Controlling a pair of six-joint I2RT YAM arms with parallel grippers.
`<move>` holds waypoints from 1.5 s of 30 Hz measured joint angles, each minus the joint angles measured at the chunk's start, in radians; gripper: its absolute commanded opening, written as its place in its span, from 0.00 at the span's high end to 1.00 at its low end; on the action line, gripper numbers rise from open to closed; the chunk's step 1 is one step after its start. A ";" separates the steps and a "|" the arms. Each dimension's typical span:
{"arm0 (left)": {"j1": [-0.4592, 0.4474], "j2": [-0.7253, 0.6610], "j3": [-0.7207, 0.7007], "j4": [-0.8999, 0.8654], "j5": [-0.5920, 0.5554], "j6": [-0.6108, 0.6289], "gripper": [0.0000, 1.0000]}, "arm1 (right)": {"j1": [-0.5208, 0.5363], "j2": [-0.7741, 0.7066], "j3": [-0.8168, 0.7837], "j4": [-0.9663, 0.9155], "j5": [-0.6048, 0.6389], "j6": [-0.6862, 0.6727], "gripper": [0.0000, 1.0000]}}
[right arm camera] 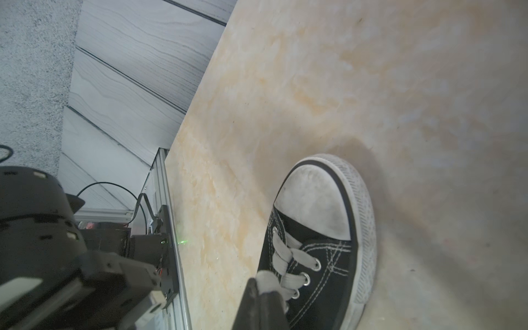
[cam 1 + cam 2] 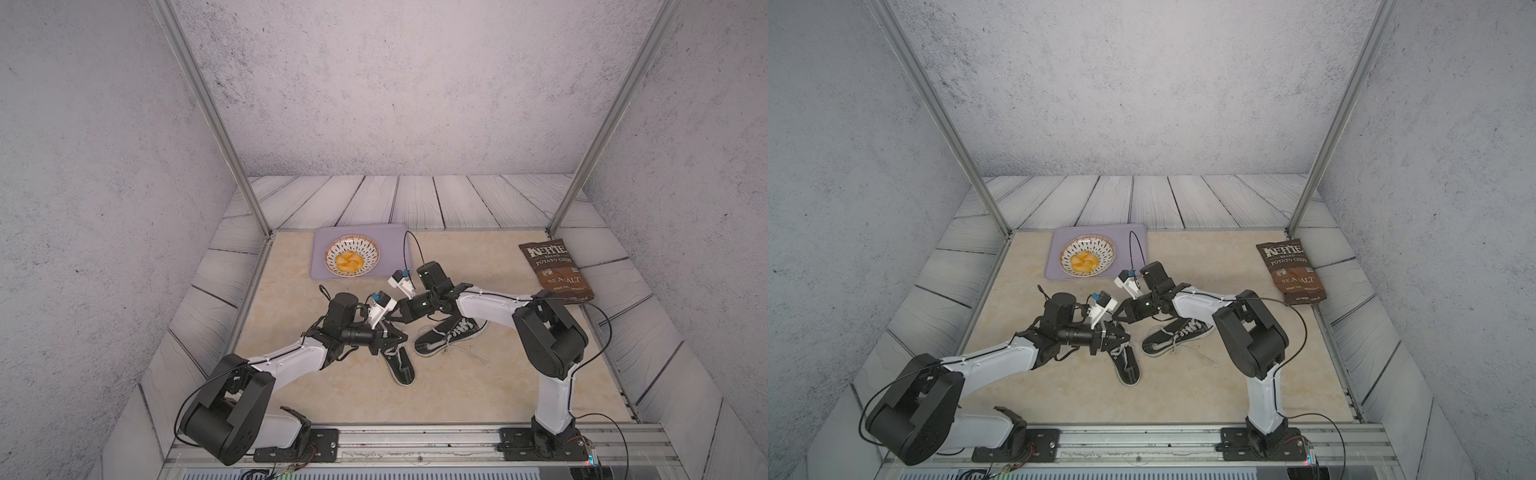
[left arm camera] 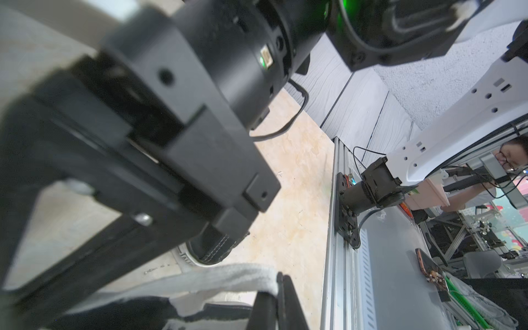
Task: Tie the shoes
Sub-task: Cross the shoelace with the shoelace.
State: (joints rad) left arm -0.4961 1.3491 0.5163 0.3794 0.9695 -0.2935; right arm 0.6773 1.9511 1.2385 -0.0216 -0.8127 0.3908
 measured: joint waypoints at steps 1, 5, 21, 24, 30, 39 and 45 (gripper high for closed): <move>0.006 0.000 -0.006 0.009 0.000 -0.011 0.99 | 0.000 0.005 0.000 -0.003 -0.013 0.000 0.73; 0.026 0.005 -0.029 0.047 0.003 -0.052 0.99 | 0.000 0.007 0.002 -0.033 -0.027 -0.030 0.40; 0.090 0.108 -0.045 0.138 0.042 -0.222 0.99 | -0.098 -0.221 -0.265 0.147 0.007 -0.059 0.00; 0.090 0.111 -0.044 0.153 0.050 -0.250 0.99 | -0.096 -0.256 -0.317 0.250 -0.004 -0.031 0.00; 0.100 0.109 -0.045 0.196 0.043 -0.314 1.00 | -0.092 -0.263 -0.358 0.335 0.054 0.003 0.00; 0.114 0.092 -0.087 0.239 0.017 -0.370 1.00 | -0.121 -0.263 -0.352 0.338 0.195 0.076 0.03; 0.114 0.064 -0.103 0.251 -0.005 -0.387 1.00 | -0.184 -0.269 -0.346 0.256 0.326 0.115 0.03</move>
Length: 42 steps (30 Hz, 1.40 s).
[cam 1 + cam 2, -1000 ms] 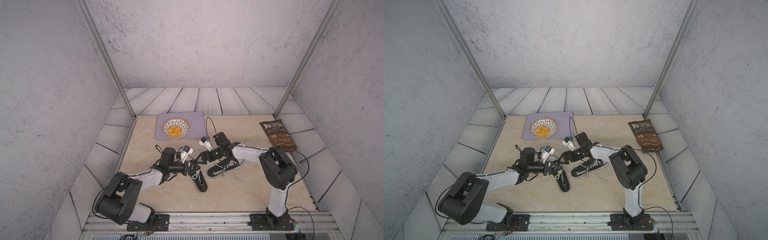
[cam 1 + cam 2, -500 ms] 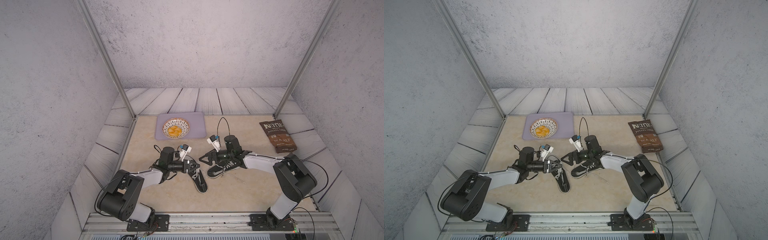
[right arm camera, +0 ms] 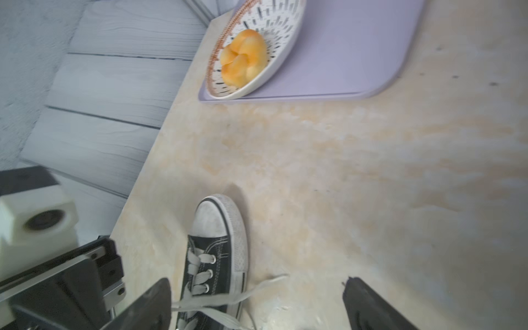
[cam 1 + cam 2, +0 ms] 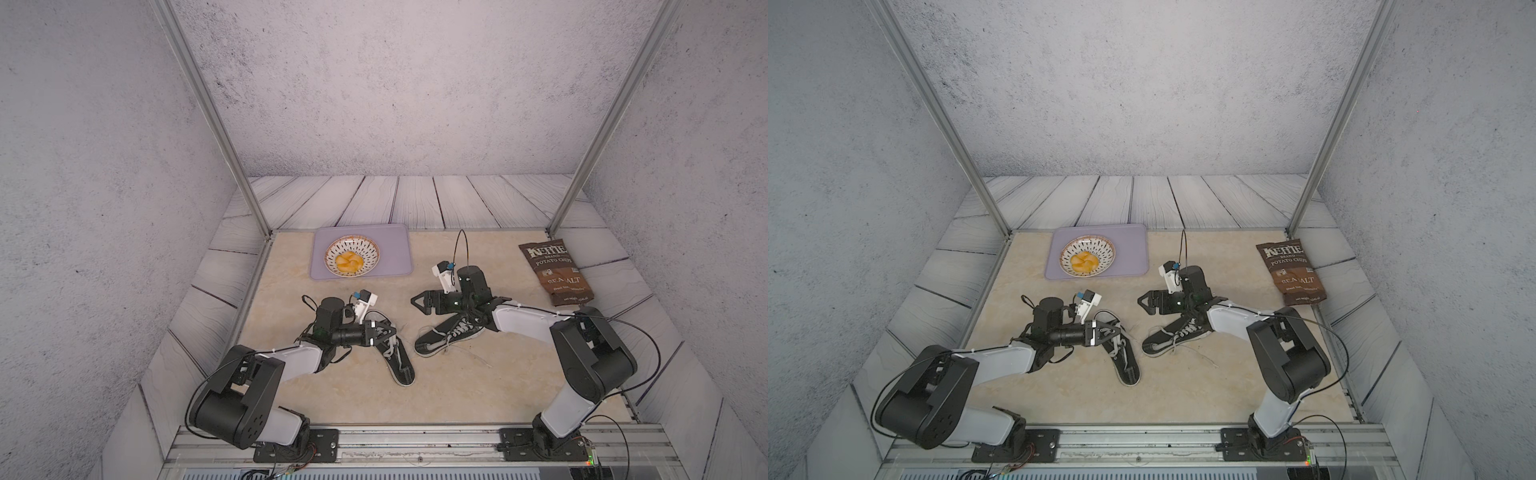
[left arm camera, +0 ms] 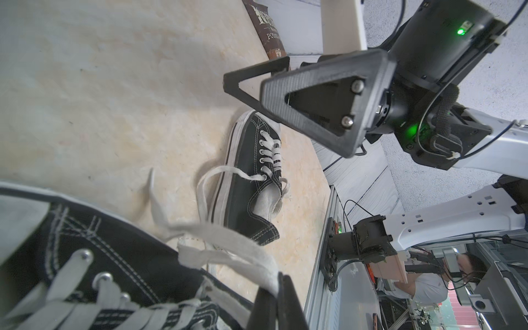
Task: Tie the shoes
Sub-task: Cross the shoelace with the shoelace.
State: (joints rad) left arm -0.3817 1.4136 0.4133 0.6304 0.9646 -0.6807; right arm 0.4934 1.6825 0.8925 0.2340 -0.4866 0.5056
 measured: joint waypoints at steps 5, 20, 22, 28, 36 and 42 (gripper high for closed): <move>0.000 -0.007 -0.004 0.003 -0.011 -0.002 0.99 | -0.016 -0.036 -0.037 0.009 -0.042 0.048 0.05; 0.000 -0.007 -0.005 0.029 -0.010 -0.047 0.99 | 0.060 -0.063 -0.338 0.515 -0.227 -0.012 0.09; 0.000 -0.007 -0.005 0.028 -0.010 -0.053 0.99 | 0.080 -0.063 -0.368 0.514 -0.164 -0.085 0.11; 0.000 -0.005 0.000 0.016 -0.008 -0.062 0.99 | 0.188 -0.063 -0.395 0.479 0.057 -0.313 0.17; 0.000 0.004 0.009 0.009 -0.005 -0.069 0.99 | 0.309 -0.016 -0.394 0.544 0.197 -0.475 0.16; 0.000 0.011 0.013 0.009 -0.003 -0.073 0.99 | 0.359 0.033 -0.375 0.560 0.258 -0.537 0.15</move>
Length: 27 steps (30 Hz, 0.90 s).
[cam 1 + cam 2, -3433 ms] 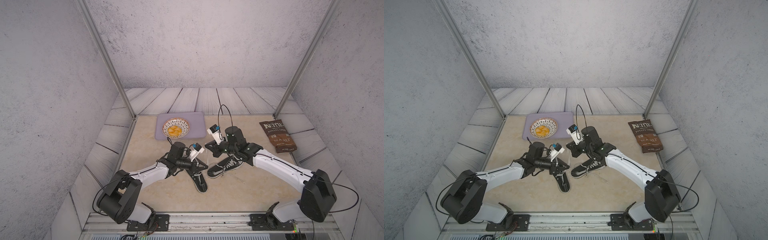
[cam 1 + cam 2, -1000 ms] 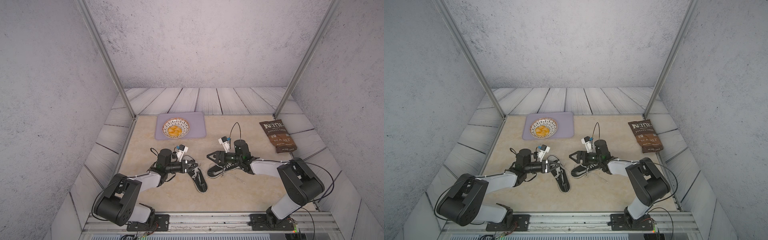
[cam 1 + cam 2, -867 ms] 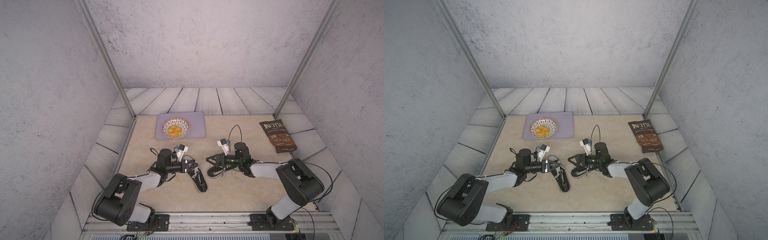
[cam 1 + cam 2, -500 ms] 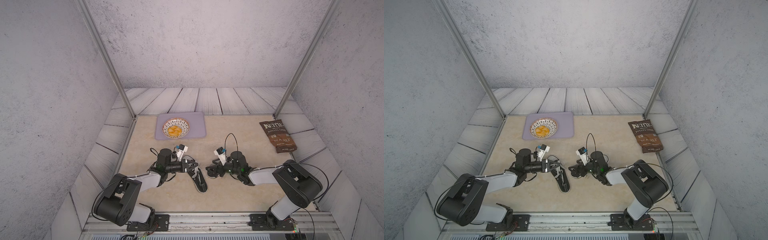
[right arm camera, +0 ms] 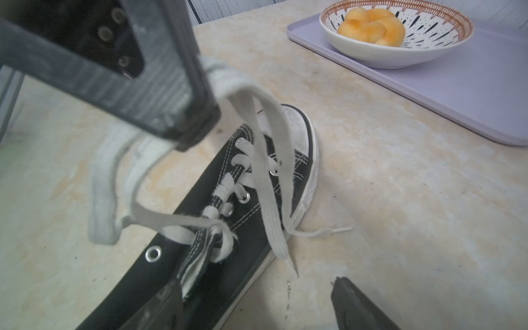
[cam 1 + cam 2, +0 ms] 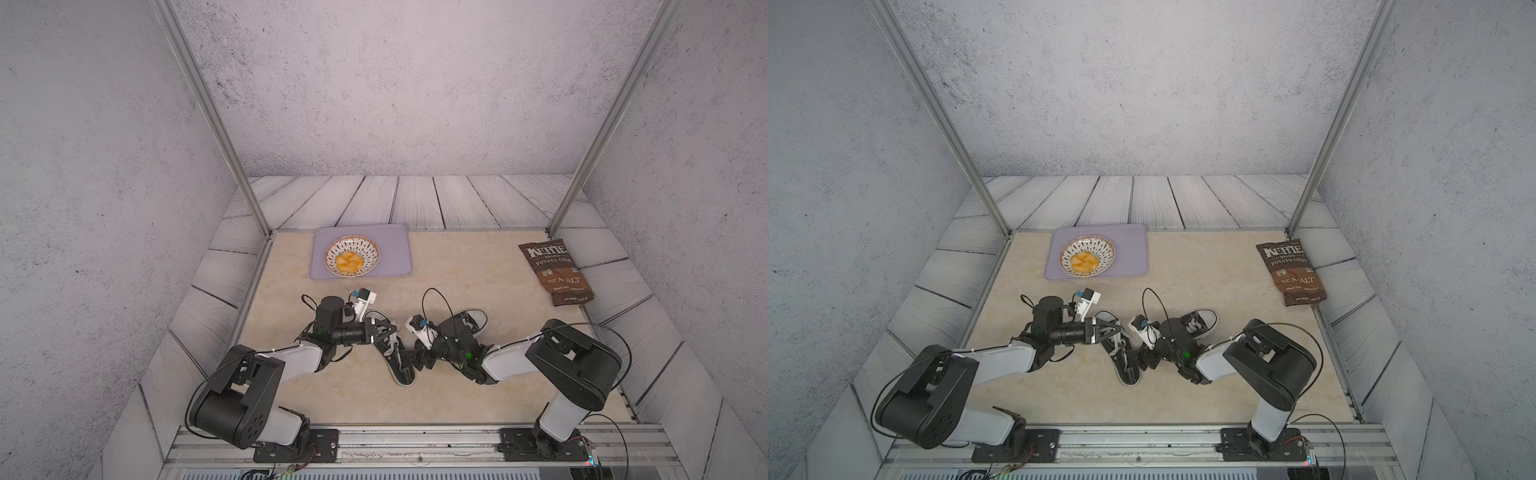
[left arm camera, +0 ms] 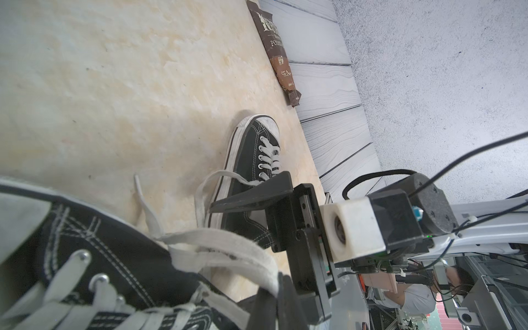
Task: Tie the shoes
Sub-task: Cross the shoelace with the shoelace.
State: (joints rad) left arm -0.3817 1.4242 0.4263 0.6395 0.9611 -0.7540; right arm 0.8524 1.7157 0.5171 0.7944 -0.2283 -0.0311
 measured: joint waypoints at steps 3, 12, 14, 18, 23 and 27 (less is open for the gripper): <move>0.000 0.003 0.001 0.000 0.000 -0.007 0.99 | 0.016 0.018 0.018 0.031 0.039 -0.017 0.16; 0.000 0.003 0.002 0.000 -0.001 -0.018 0.99 | 0.069 0.100 0.063 0.167 0.170 -0.057 0.23; 0.000 0.003 0.002 0.001 -0.004 -0.023 0.99 | 0.080 0.133 0.065 0.222 0.196 -0.061 0.23; 0.000 0.003 0.002 0.002 -0.005 -0.034 0.99 | 0.088 0.182 0.078 0.281 0.237 -0.067 0.23; 0.000 0.003 0.002 0.008 -0.005 -0.039 0.99 | 0.090 0.200 0.115 0.306 0.278 -0.078 0.52; 0.000 0.004 0.002 0.008 -0.008 -0.039 0.98 | 0.089 0.200 0.134 0.275 0.287 -0.079 0.81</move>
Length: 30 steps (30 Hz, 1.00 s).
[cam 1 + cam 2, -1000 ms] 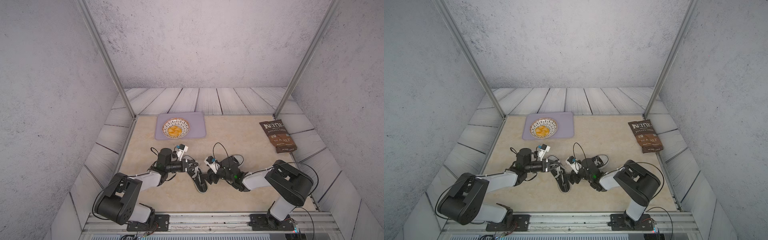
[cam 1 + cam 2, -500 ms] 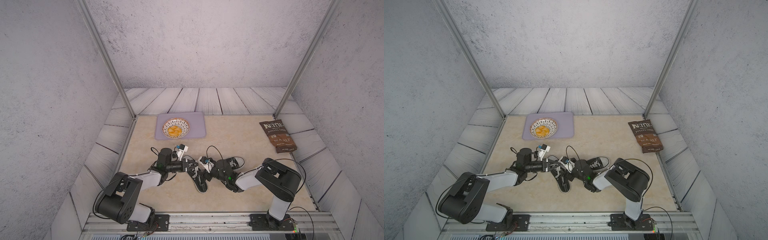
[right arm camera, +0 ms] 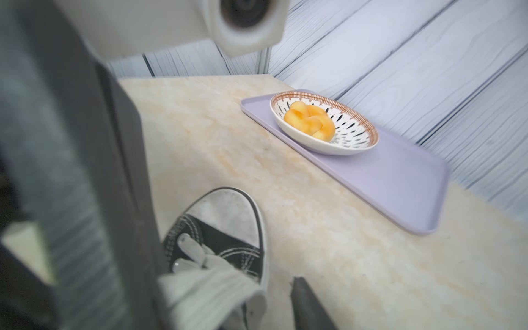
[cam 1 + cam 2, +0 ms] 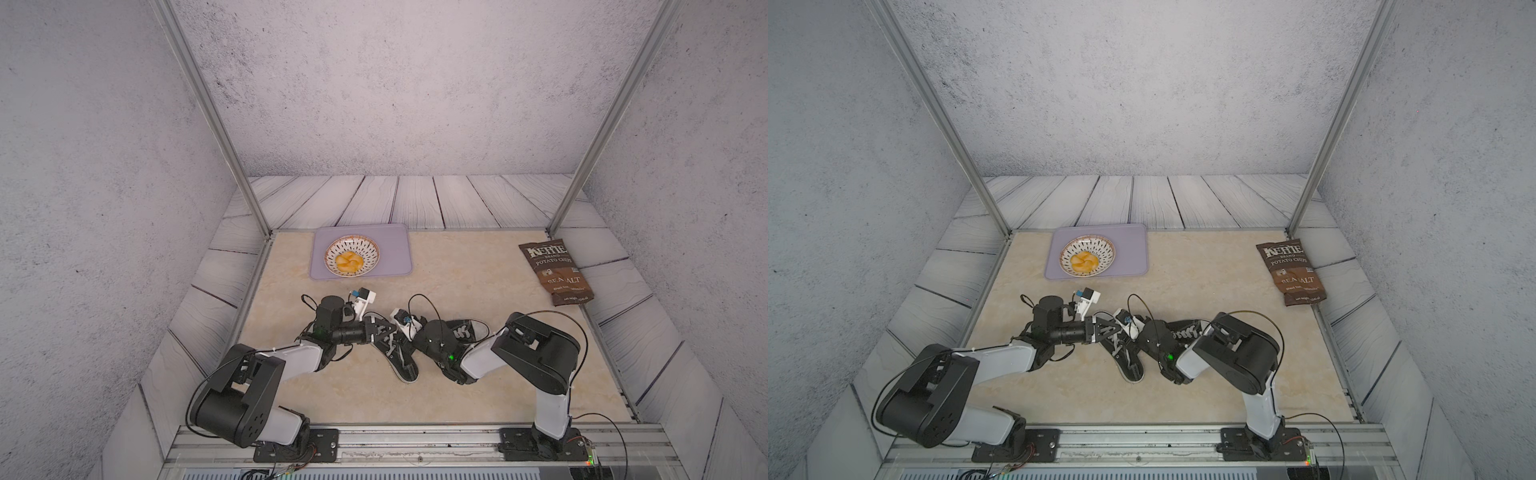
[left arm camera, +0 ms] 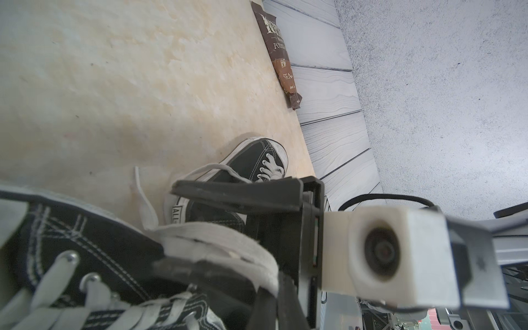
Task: Tie the shoes
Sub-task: Cross the shoelace with the shoelace.
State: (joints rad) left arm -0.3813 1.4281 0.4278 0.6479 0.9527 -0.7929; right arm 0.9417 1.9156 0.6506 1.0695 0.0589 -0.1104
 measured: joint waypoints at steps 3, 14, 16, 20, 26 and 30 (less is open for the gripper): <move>0.004 0.005 0.005 -0.001 -0.010 0.003 0.96 | 0.000 0.000 0.011 -0.054 -0.021 0.006 0.95; 0.041 0.029 0.055 -0.075 -0.053 0.082 0.67 | 0.000 -0.031 0.000 -0.152 -0.148 0.076 1.00; 0.050 0.023 0.058 -0.127 -0.075 0.122 0.67 | 0.000 -0.051 0.003 -0.202 -0.174 0.095 1.00; 0.054 -0.040 0.061 -0.311 -0.169 0.232 0.66 | 0.000 -0.087 0.049 -0.356 -0.224 0.140 1.00; 0.054 -0.230 0.042 -0.484 -0.323 0.338 0.51 | -0.008 -0.133 0.096 -0.540 -0.270 0.212 0.99; 0.046 -0.348 0.022 -0.528 -0.368 0.387 0.49 | -0.020 -0.142 0.123 -0.626 -0.301 0.262 0.99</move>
State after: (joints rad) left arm -0.3351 1.0798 0.4496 0.1200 0.5846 -0.4061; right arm 0.9218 1.7741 0.7738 0.4435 -0.2424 0.1516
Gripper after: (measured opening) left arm 0.509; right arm 0.049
